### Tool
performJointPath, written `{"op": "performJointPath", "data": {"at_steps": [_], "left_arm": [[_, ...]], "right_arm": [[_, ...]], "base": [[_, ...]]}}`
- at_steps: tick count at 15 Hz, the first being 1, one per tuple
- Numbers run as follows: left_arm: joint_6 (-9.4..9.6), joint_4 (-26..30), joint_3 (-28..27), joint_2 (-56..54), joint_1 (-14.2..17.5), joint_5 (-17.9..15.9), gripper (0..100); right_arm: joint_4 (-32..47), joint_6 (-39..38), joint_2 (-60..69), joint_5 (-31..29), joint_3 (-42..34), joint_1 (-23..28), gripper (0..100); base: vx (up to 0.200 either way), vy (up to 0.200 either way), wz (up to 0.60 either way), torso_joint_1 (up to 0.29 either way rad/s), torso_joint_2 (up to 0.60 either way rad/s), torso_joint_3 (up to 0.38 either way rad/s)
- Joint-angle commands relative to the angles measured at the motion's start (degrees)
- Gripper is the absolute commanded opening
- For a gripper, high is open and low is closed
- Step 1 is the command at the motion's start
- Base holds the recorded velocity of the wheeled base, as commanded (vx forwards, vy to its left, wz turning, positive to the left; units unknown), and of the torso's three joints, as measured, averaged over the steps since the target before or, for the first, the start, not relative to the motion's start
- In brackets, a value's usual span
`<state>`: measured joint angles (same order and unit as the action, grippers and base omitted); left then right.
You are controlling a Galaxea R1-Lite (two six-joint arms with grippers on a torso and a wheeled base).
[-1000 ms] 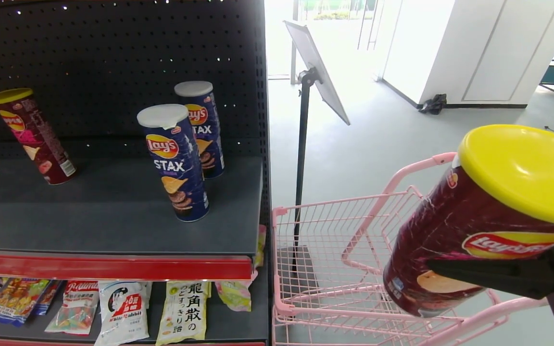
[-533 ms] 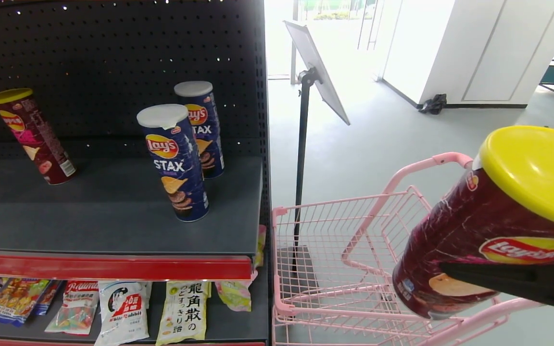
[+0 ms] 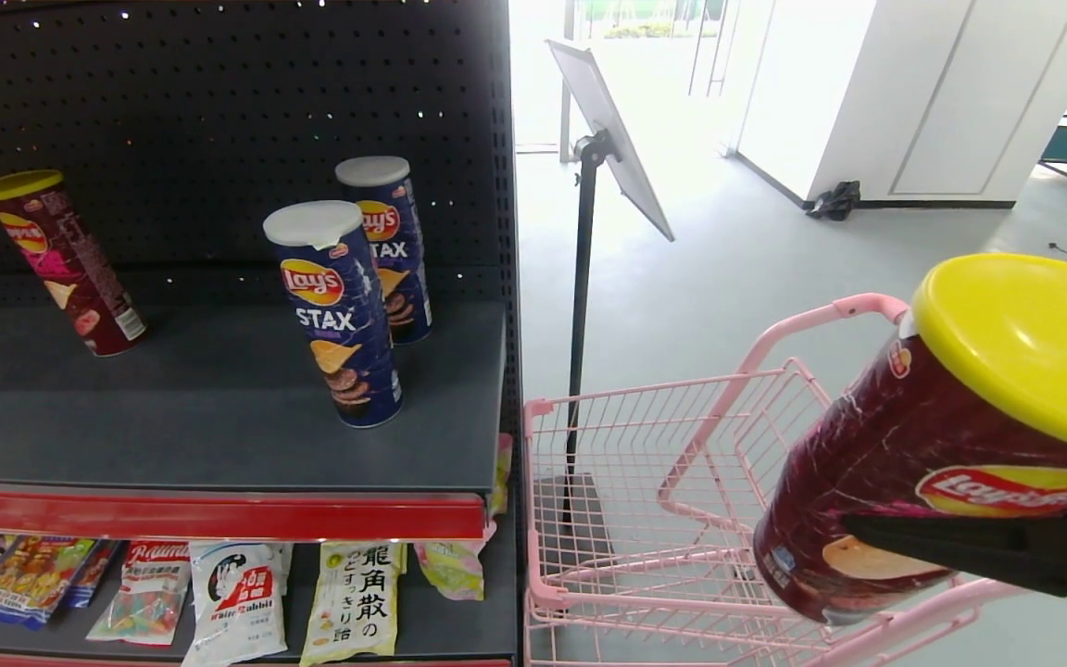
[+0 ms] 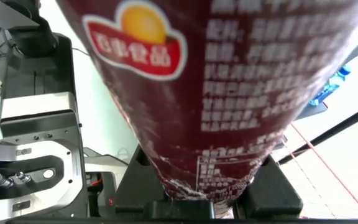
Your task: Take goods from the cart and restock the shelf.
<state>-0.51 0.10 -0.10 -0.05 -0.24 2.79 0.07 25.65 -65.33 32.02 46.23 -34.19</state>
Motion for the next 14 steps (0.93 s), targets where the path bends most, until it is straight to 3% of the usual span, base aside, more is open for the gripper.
{"op": "performJointPath", "data": {"at_steps": [1,14], "left_arm": [[-0.02,-0.01,0.01,0.05,-0.02,0.02,100],[-0.02,-0.01,0.01,0.05,-0.02,0.02,100]], "right_arm": [[0.01,0.02,0.03,0.49,0.00,-2.46,0],[0.10,-0.07,0.38,0.23,-0.35,-6.67,0]], "base": [[0.000,0.200,0.00,-0.002,0.00,0.007],[0.000,0.200,0.00,0.002,0.00,0.001]]}}
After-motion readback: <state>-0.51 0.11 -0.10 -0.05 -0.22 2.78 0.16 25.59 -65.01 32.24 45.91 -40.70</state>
